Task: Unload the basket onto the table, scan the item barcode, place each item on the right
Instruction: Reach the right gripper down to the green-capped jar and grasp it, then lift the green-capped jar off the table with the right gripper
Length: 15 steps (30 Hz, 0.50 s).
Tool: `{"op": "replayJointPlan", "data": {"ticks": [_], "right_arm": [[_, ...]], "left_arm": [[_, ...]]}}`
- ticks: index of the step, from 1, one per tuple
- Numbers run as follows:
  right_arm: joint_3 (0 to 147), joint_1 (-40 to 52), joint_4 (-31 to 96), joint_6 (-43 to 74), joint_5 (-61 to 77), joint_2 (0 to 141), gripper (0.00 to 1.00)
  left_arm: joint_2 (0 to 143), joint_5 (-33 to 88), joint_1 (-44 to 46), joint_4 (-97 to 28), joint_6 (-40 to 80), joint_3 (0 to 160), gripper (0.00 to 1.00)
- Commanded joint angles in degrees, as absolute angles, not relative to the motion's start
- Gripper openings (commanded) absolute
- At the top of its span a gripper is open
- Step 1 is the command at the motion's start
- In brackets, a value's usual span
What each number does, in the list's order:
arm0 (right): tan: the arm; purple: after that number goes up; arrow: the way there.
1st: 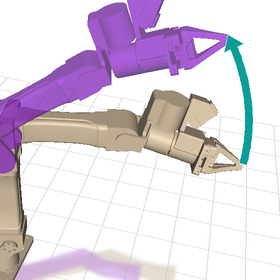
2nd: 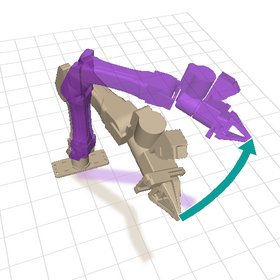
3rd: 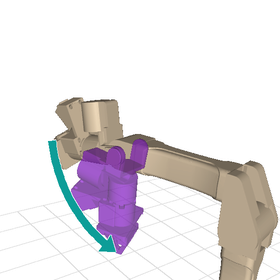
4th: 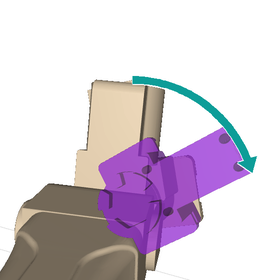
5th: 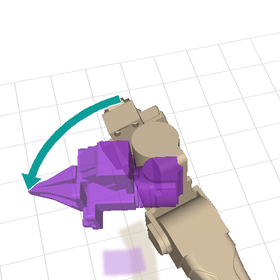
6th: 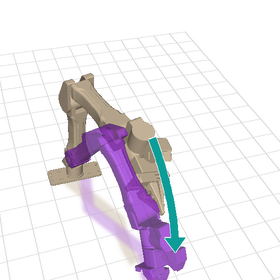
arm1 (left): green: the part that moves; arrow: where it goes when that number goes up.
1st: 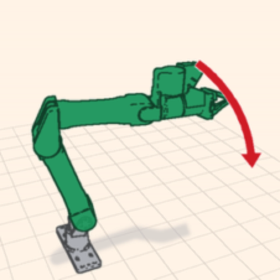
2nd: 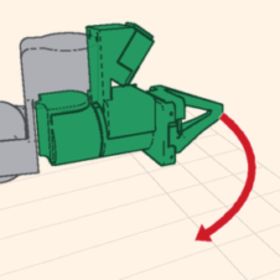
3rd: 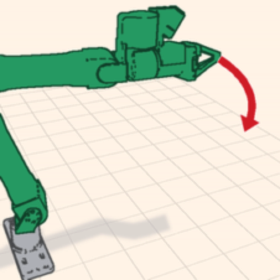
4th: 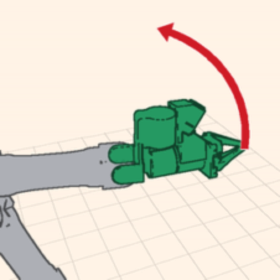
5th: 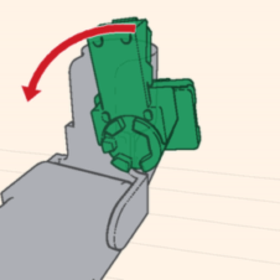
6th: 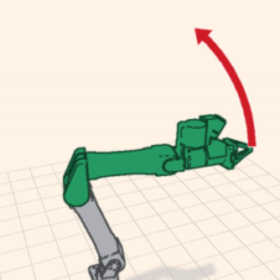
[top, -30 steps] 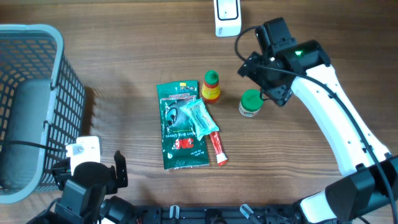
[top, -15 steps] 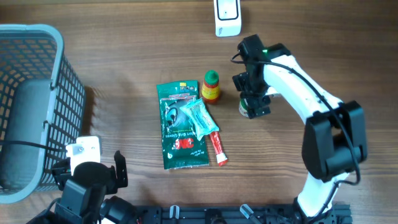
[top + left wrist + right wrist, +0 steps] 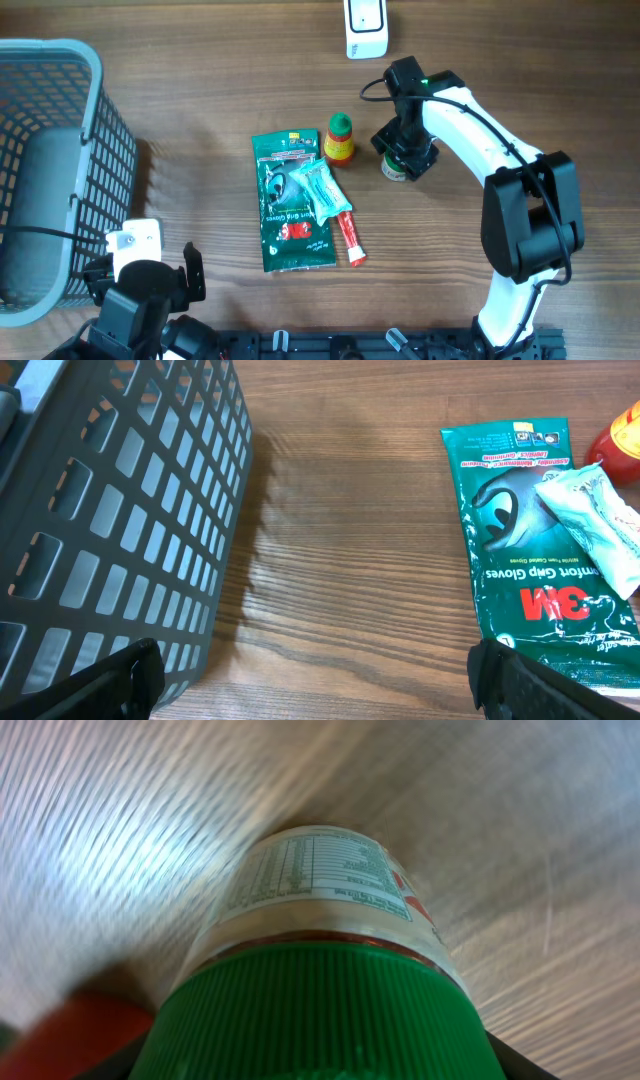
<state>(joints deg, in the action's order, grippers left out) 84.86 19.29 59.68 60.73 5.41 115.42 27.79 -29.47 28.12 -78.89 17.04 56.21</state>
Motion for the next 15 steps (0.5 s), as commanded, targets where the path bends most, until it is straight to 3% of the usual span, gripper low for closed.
{"op": "replayJointPlan", "data": {"ticks": [1,3,6,15], "right_arm": [[84.79,19.14,58.63,29.12,4.12,116.25,0.76],[85.12,19.09,59.33,22.28,3.44,115.9,0.87],[87.26,19.09,60.93,21.23,3.46,114.08,1.0],[91.39,18.7,63.59,27.77,3.92,111.28,1.0]], "left_arm": [[27.53,-29.47,28.12,-78.74,17.1,56.31,1.0],[27.53,-29.47,28.12,-78.74,17.1,56.31,1.0],[27.53,-29.47,28.12,-78.74,17.08,56.31,1.0],[27.53,-29.47,28.12,-78.74,17.1,56.31,1.0]]}}
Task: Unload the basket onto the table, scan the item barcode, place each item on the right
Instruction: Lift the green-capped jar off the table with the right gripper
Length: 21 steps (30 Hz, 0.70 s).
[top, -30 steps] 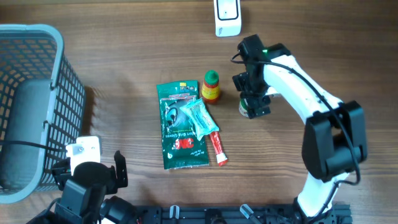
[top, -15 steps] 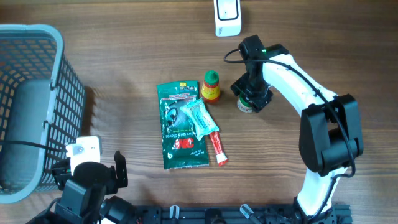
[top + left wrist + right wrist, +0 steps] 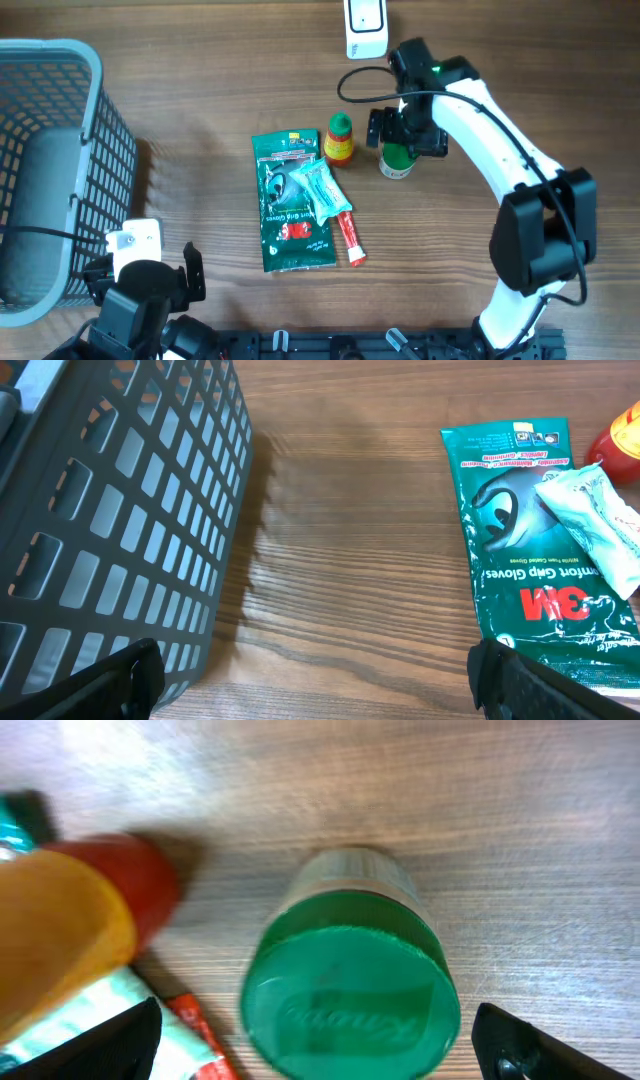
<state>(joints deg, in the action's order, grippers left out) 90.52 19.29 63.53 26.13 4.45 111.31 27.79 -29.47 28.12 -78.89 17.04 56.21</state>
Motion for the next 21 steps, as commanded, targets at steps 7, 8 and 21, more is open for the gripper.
{"op": "replayJointPlan", "data": {"ticks": [7,8,21], "right_arm": [[91.39,13.72,61.71,30.79,8.84,115.68,0.94],[91.39,13.39,61.76,30.74,10.2,116.25,0.92],[89.69,16.69,61.01,42.09,8.43,119.11,0.95]], "left_arm": [[27.53,-29.47,28.12,-78.74,17.1,56.31,1.0],[27.53,-29.47,28.12,-78.74,17.1,56.31,1.0],[27.53,-29.47,28.12,-78.74,17.1,56.31,1.0]]}}
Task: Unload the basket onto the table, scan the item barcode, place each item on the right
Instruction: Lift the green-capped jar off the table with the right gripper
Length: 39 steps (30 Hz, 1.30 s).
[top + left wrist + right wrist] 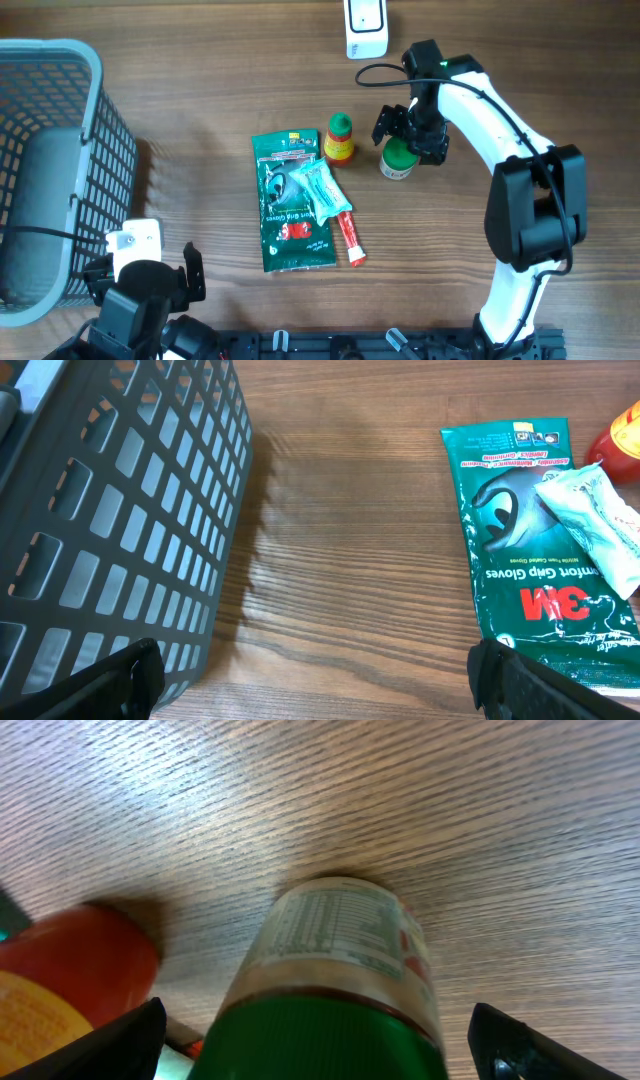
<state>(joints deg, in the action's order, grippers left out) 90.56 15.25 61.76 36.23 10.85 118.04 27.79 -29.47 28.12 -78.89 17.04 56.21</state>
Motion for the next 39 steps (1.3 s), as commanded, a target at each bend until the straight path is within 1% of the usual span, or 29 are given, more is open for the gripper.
{"op": "replayJointPlan", "data": {"ticks": [1,4,8,11,14,16,18,21,26,29,30,34,35,39], "right_arm": [[89.06,17.04,60.88,44.05,6.07,119.11,0.91],[87.44,17.19,59.88,46.7,3.88,119.11,0.83],[84.42,17.23,57.65,48.1,3.86,119.11,0.82],[82.21,17.23,55.83,48.88,4.12,119.11,0.77],[80.97,17.23,54.48,48.69,4.32,119.11,0.68],[81.03,17.23,54.5,47.37,6.17,119.07,0.66],[82.26,17.08,56.53,45.91,7.38,119.02,0.66],[86.28,16.8,63.48,43.38,8.23,118.1,0.62],[87.44,16.82,70.57,40.16,20.27,112.88,0.64],[87.44,16.84,78.72,39.94,27.44,110.63,0.64],[87.44,16.86,80.71,39.27,29.32,110.61,0.67],[87.31,17.93,88.07,33.43,38.24,110.43,0.67],[87.31,18.98,88.42,32.58,39.55,110.32,0.67],[87.31,23.62,89.06,35.18,39.99,109.12,0.67]], "left_arm": [[27.53,-29.47,28.12,-78.74,17.1,56.31,1.0],[27.53,-29.47,28.12,-78.74,17.1,56.31,1.0],[27.53,-29.47,28.12,-78.74,17.1,56.31,1.0],[27.53,-29.47,28.12,-78.74,17.1,56.31,1.0],[27.53,-29.47,28.12,-78.74,17.1,56.31,1.0],[27.53,-29.47,28.12,-78.74,17.1,56.31,1.0],[27.53,-29.47,28.12,-78.74,17.1,56.31,1.0],[27.53,-29.47,28.12,-78.74,17.1,56.31,1.0],[27.53,-29.47,28.12,-78.74,17.1,56.31,1.0],[27.53,-29.47,28.12,-78.74,17.1,56.31,1.0],[27.53,-29.47,28.12,-78.74,17.1,56.31,1.0],[27.53,-29.47,28.12,-78.74,17.1,56.31,1.0],[27.53,-29.47,28.12,-78.74,17.1,56.31,1.0],[27.53,-29.47,28.12,-78.74,17.1,56.31,1.0]]}}
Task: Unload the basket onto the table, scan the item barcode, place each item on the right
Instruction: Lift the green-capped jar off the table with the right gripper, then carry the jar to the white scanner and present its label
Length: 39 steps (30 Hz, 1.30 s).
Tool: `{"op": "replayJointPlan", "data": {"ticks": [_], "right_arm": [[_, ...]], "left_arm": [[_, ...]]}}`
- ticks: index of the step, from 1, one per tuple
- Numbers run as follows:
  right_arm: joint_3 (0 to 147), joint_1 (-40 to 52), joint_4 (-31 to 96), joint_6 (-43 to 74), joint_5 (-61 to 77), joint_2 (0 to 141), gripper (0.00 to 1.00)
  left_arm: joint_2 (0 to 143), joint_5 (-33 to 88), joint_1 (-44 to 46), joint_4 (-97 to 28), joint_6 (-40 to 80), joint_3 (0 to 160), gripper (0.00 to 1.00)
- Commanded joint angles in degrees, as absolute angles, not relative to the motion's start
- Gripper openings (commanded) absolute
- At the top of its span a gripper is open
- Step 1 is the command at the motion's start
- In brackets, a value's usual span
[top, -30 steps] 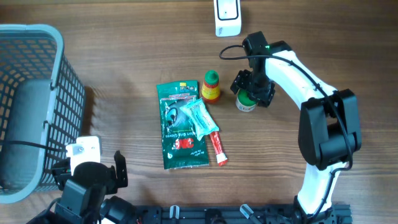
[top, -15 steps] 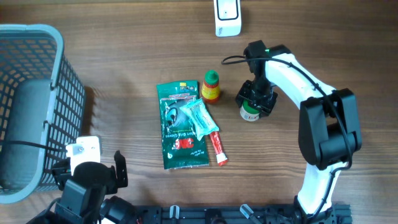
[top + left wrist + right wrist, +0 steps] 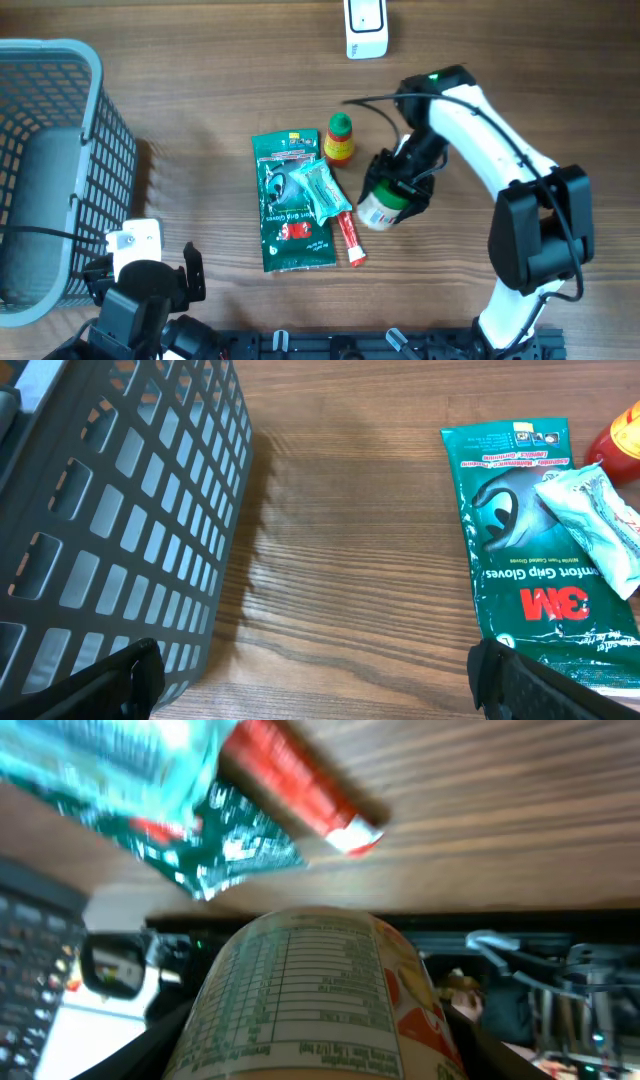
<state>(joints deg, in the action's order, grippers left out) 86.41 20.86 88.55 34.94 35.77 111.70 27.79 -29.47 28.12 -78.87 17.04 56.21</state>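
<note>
A jar with a green lid and a white nutrition label (image 3: 373,214) hangs tilted over the table, its base pointing front-left. My right gripper (image 3: 395,194) is shut on it at the lid end. In the right wrist view the jar's label (image 3: 318,995) fills the lower middle, with the dark fingers at either side. The white barcode scanner (image 3: 365,26) stands at the far edge, well behind the jar. My left gripper (image 3: 315,685) stays open low at the front left, with nothing between its fingers.
A green 3M glove packet (image 3: 288,205) lies mid-table with a pale sachet (image 3: 325,188) on it. A red tube (image 3: 350,238) lies just left of the jar. A red-and-yellow bottle (image 3: 340,140) stands behind. A grey mesh basket (image 3: 60,160) fills the left side.
The jar stood upright on the table right of the red-and-yellow bottle, between my right gripper's open fingers. Now the gripper is shut on it, and the jar is tilted nearer the front, by the red tube.
My right gripper was first close over the jar, then open above its green lid, then low around the upright jar. Now it holds the jar tilted off the table, nearer the front. The left arm and the other items have stayed put.
</note>
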Motion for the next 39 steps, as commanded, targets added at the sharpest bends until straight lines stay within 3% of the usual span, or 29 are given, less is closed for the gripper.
{"op": "replayJointPlan", "data": {"ticks": [1,10,13,20,26,28,31,34,39], "right_arm": [[87.26,25.82,88.79,37.17,40.03,108.07,0.67],[87.26,32.18,83.29,47.09,33.17,99.83,0.66],[87.26,31.29,82.08,47.37,28.29,95.04,0.61],[87.26,29.93,72.14,49.69,-3.29,83.0,0.66],[86.94,29.91,60.86,49.67,-14.41,84.27,0.63],[86.61,29.91,55.55,49.47,-22.39,85.32,0.67],[86.61,29.91,51.2,49.5,-28.56,86.54,0.6],[86.61,29.91,45.47,49.23,-31.79,90.43,0.7],[86.61,29.91,28.42,35.51,-31.7,98.98,0.7]], "left_arm": [[27.53,-29.47,28.12,-78.74,17.1,56.31,1.0],[27.53,-29.47,28.12,-78.74,17.1,56.31,1.0],[27.53,-29.47,28.12,-78.74,17.1,56.31,1.0],[27.53,-29.47,28.12,-78.74,17.1,56.31,1.0],[27.53,-29.47,28.12,-78.74,17.1,56.31,1.0],[27.53,-29.47,28.12,-78.74,17.1,56.31,1.0],[27.53,-29.47,28.12,-78.74,17.08,56.31,1.0],[27.53,-29.47,28.12,-78.74,17.1,56.31,1.0],[27.53,-29.47,28.12,-78.74,17.1,56.31,1.0]]}}
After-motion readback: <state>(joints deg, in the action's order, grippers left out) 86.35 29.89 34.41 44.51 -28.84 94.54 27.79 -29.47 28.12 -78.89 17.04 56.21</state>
